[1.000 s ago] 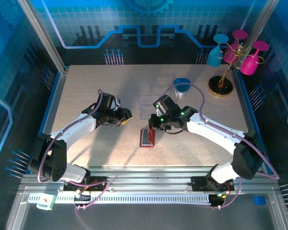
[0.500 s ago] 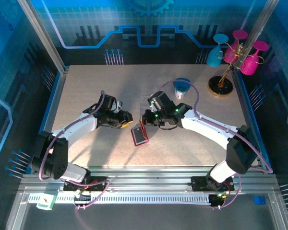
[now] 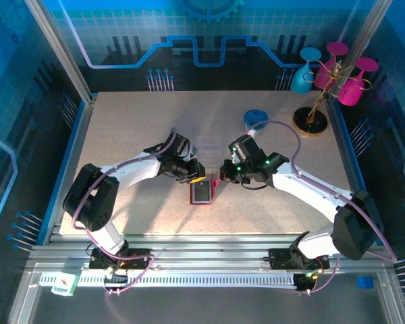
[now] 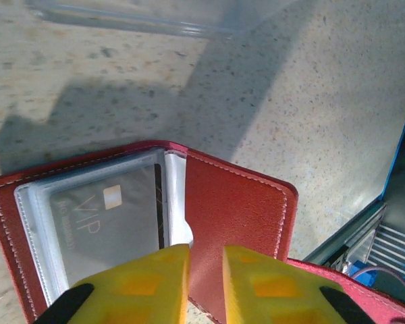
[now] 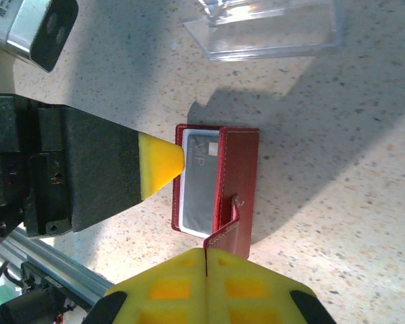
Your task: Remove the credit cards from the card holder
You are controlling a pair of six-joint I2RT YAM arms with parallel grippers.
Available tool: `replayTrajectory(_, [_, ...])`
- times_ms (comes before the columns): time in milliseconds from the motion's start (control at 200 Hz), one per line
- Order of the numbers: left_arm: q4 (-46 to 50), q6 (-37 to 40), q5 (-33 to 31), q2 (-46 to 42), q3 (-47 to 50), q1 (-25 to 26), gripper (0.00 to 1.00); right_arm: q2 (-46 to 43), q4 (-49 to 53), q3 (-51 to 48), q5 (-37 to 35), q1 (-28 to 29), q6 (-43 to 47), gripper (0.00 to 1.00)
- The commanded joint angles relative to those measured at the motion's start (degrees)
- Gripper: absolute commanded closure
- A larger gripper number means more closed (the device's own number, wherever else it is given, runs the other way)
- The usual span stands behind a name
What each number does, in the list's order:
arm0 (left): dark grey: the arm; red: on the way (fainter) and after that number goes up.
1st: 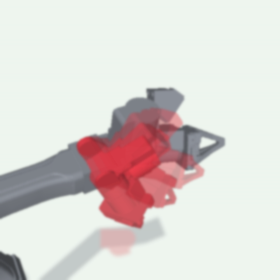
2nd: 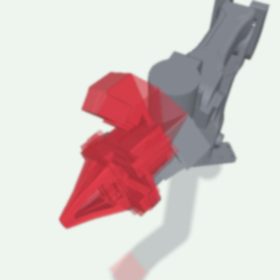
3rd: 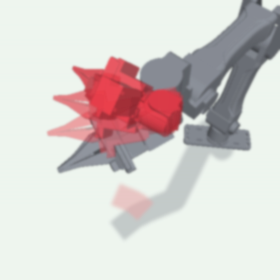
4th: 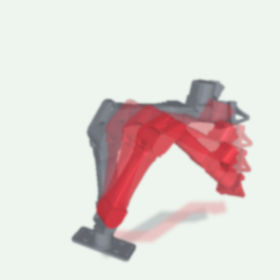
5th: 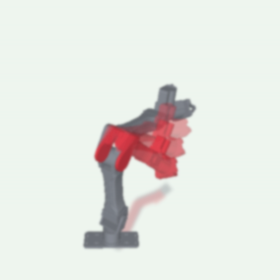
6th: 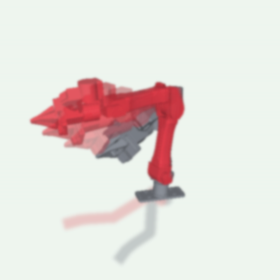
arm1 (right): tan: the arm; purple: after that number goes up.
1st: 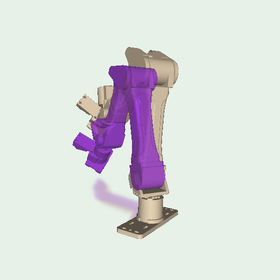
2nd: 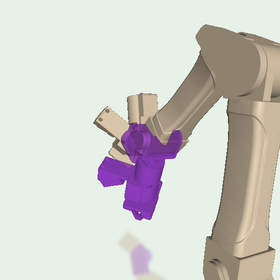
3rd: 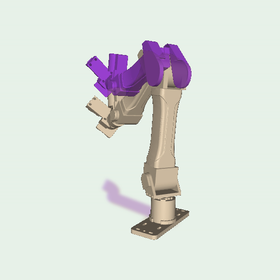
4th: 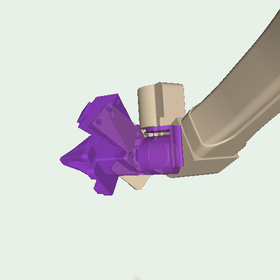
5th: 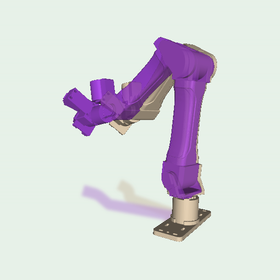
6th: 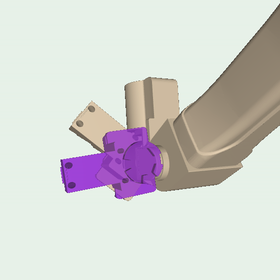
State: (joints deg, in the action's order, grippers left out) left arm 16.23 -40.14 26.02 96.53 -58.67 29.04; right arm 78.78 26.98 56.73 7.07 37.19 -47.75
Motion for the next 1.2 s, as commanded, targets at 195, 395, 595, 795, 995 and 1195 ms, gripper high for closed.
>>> replayTrajectory(195, [-0.5, -1.7, 0.2, 4.5, -3.1, 5.5, 0.86, -1.9, 2.1, -5.0, -1.3, -4.0, 5.1, 1.0])
replayTrajectory(395, [-3.7, -3.6, 1.1, 8.1, -2.7, 8.8, 0.87, 0.4, 0.6, -8.9, -0.6, -5.8, 7.9, 1.0])
replayTrajectory(595, [-4.8, -4.1, 0.7, 10.5, -1.8, 9.5, 0.88, 2.4, 2.3, -8.0, 1.3, -5.6, 8.7, 0.8])
replayTrajectory(795, [-5.4, -3.9, 0.4, 11.3, -0.9, 9.5, 0.88, -2.1, 5.3, -5.8, 2.1, -5.3, 8.3, 0.67])
replayTrajectory(995, [-6.7, -4.6, 0.7, 12.1, -0.1, 9.5, 0.88, -4.7, 0.9, -4.9, 8.6, -4.6, 5.2, 0.65])
replayTrajectory(1195, [-8.5, -6.1, 0.3, 11.9, 0.8, 9.5, 0.89, 0.1, -5.4, -9.0, 9.7, -3.0, -0.4, 0.83])
